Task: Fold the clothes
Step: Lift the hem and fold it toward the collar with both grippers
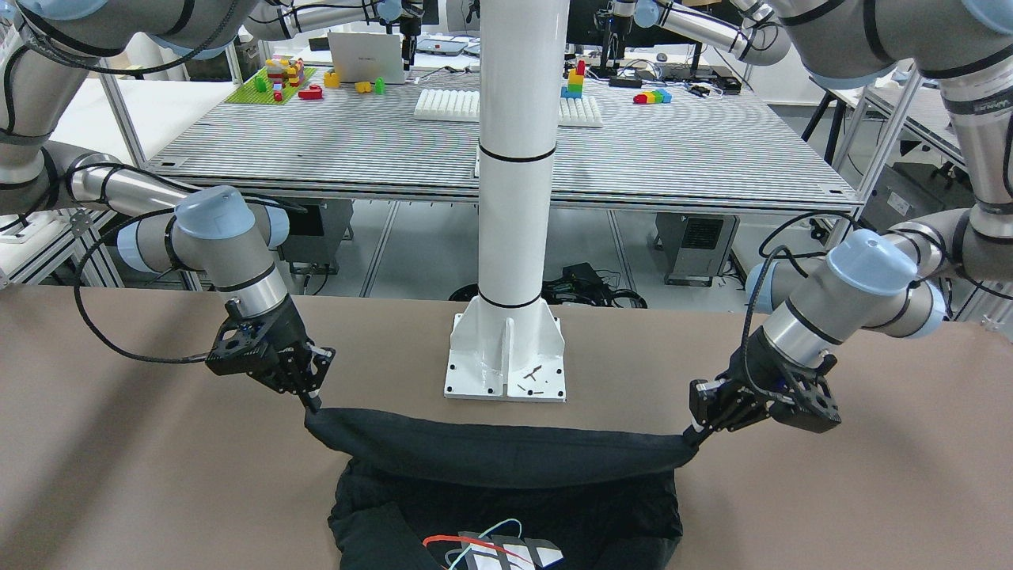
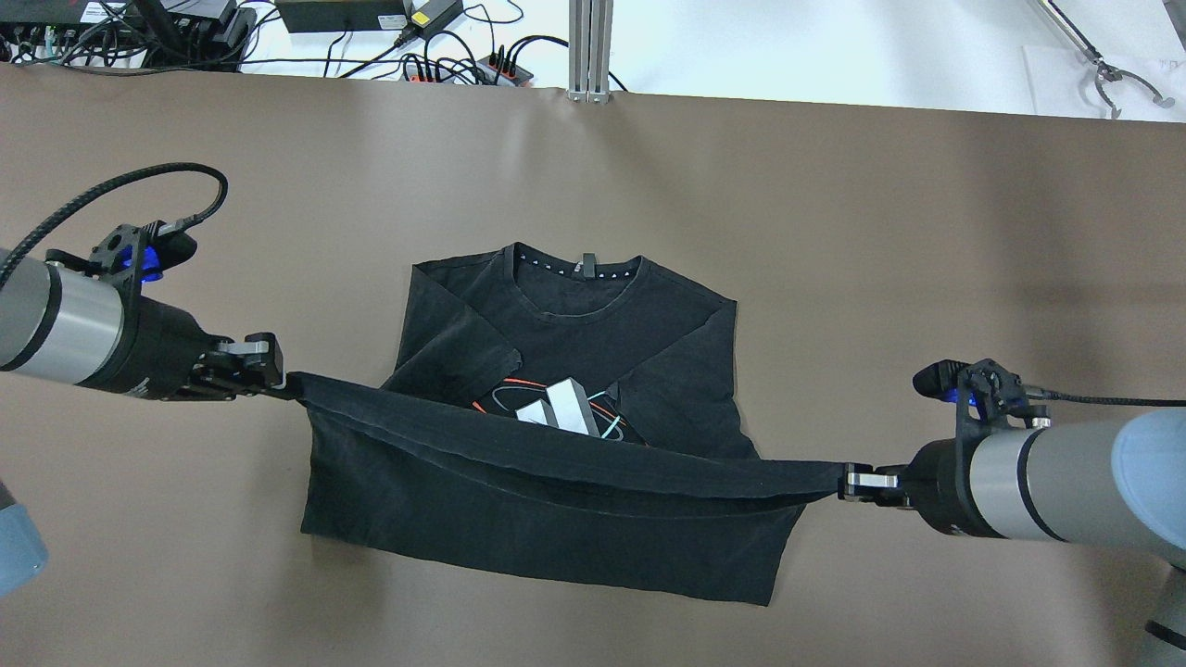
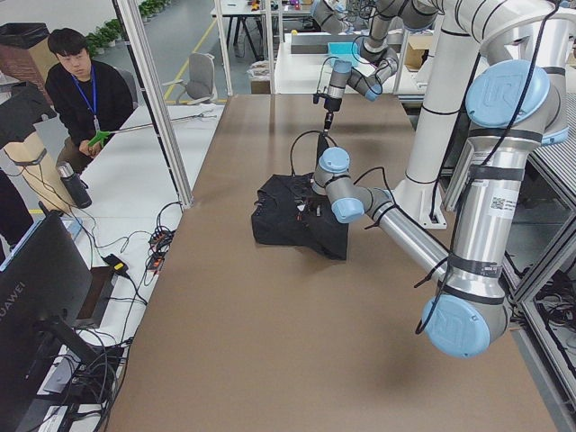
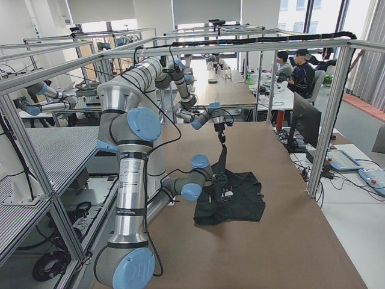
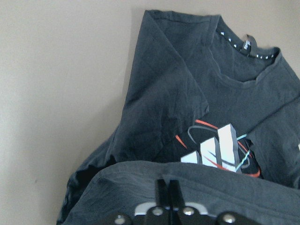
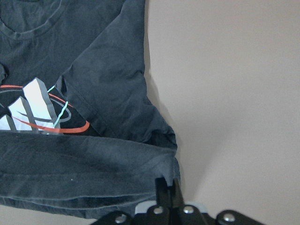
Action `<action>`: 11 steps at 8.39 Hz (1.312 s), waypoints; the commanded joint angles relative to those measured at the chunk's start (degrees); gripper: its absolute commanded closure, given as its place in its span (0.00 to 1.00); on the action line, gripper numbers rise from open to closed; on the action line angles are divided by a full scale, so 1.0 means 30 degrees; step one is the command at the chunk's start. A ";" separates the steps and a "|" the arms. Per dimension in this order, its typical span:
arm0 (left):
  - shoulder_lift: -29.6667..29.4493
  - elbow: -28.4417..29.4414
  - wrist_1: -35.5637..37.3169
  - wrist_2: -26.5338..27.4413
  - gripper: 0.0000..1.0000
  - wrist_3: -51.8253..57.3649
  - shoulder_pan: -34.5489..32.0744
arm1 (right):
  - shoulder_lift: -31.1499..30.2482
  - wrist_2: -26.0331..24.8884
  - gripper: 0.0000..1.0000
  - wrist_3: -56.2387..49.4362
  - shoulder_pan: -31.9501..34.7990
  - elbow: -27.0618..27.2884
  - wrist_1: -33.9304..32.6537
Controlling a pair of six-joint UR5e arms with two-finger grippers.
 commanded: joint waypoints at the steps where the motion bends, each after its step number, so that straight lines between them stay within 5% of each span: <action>1: -0.1987 0.2272 0.0033 0.0466 1.00 0.0073 -0.0976 | 0.1998 -0.0038 1.00 -0.0096 0.1227 -0.2259 -0.0036; 5: -0.6703 0.9119 -0.0113 0.1686 1.00 0.0713 -0.1860 | 0.4780 -0.0445 1.00 -0.0506 0.2256 -0.5775 -0.0124; 7: -0.7414 1.1473 -0.0230 0.2165 1.00 0.2789 -0.1684 | 0.5777 -0.0624 1.00 -0.0652 0.2169 -0.7822 0.0079; 8: -0.7416 1.1887 -0.0202 0.2165 1.00 0.3088 -0.1655 | 0.6159 -0.0624 0.98 -0.1059 0.2139 -0.8790 0.0139; 9: -0.7358 1.1979 -0.0202 0.2165 0.95 0.3236 -0.1509 | 0.6453 -0.0624 0.84 -0.1208 0.2139 -0.9699 0.0169; 11: -0.7357 1.1806 -0.0521 0.2224 0.06 0.3586 -0.1449 | 0.7039 -0.0595 0.07 -0.1964 0.2168 -1.0062 0.0256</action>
